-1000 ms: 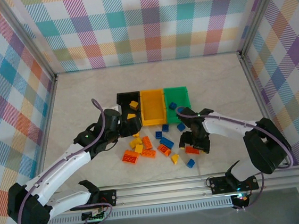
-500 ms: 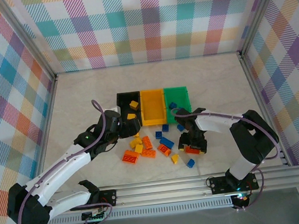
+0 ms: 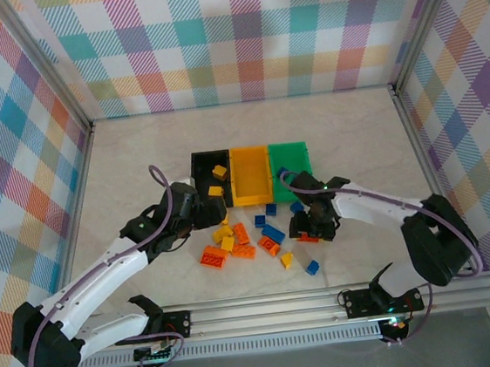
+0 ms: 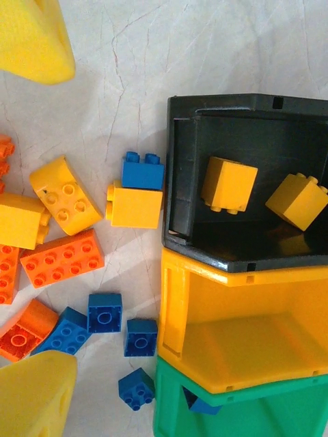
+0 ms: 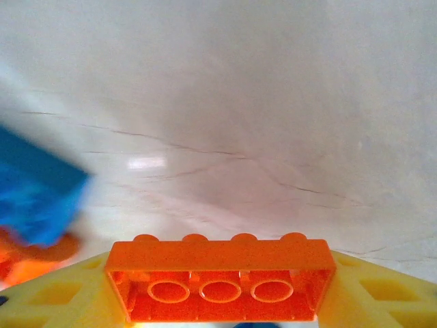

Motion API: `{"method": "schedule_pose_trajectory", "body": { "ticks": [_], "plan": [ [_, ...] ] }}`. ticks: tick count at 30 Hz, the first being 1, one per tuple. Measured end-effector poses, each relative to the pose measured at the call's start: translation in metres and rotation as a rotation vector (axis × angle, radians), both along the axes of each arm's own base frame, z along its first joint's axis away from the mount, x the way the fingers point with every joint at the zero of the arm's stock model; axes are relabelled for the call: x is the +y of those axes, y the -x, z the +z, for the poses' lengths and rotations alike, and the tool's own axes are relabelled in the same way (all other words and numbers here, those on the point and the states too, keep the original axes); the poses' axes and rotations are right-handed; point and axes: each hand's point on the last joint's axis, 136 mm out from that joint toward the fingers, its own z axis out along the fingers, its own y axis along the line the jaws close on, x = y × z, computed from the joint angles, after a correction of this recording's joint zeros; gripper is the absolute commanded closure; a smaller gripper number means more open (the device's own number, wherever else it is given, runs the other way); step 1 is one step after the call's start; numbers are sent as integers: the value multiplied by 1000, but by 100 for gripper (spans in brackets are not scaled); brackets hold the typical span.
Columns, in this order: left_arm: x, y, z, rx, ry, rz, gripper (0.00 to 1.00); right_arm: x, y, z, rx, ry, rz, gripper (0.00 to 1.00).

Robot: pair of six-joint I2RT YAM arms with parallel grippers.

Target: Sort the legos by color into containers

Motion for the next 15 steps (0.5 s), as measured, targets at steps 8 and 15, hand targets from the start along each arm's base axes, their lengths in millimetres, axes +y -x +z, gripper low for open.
{"method": "schedule_pose_trajectory", "body": {
  "ticks": [8,15],
  "plan": [
    [11,10,10,-13,0,9,0,70,-86,96,-320,-212,120,36],
    [20,23,2,35,-36,8,0,119,-154,93,-373,-222,154,33]
  ]
}}
